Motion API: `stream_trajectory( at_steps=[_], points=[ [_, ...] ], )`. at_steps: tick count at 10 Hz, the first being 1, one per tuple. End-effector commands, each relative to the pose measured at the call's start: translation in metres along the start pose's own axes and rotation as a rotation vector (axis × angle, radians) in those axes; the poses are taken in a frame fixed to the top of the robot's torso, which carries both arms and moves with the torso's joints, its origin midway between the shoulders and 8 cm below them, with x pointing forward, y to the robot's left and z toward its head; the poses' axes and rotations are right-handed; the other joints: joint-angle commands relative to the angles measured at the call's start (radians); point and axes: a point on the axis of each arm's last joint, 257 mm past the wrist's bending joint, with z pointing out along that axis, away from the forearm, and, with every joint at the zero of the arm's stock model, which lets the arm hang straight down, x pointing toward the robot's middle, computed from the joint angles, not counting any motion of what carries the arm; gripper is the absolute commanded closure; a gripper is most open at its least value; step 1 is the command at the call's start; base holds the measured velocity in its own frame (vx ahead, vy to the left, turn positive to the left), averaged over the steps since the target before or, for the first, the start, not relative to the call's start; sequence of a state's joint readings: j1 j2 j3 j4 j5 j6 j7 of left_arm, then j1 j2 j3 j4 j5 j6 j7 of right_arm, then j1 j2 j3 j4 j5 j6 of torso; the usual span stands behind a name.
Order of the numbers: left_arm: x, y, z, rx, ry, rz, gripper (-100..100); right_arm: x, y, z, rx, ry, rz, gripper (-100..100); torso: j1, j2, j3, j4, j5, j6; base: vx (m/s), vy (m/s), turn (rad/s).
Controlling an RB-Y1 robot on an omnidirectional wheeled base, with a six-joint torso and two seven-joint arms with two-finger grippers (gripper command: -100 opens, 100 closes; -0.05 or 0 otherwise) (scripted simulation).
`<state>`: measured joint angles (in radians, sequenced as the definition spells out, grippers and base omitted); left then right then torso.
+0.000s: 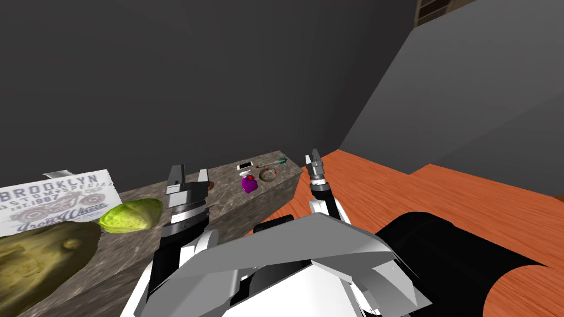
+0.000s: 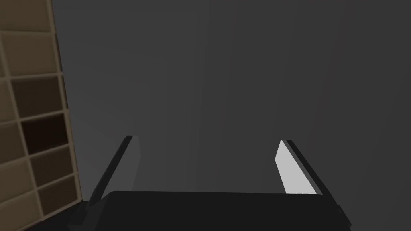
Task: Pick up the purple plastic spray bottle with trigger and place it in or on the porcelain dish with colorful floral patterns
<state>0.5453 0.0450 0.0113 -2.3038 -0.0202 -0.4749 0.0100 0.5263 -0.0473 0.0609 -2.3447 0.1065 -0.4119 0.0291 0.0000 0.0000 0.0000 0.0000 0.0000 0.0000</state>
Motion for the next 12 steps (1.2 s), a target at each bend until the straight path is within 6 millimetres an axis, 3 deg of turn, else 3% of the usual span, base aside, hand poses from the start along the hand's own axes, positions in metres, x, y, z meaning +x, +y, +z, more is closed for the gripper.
stream_trajectory(
  at_steps=[1, 12],
  points=[
    [0.005, 0.004, 0.000, -0.008, 0.041, 0.023, -100, 0.000, 0.000, 0.000, 0.000, 0.000, 0.000, 0, 0.000, 0.000, 0.000, 0.000, 0.000, 0.000, -0.049, -0.004, -0.023],
    [0.031, 0.059, -0.006, -0.097, 0.304, 0.224, -100, 0.000, 0.000, 0.000, 0.000, 0.000, 0.000, 0, 0.006, 0.007, 0.004, 0.002, 0.001, 0.000, -0.085, 0.044, -0.029]
  ],
)
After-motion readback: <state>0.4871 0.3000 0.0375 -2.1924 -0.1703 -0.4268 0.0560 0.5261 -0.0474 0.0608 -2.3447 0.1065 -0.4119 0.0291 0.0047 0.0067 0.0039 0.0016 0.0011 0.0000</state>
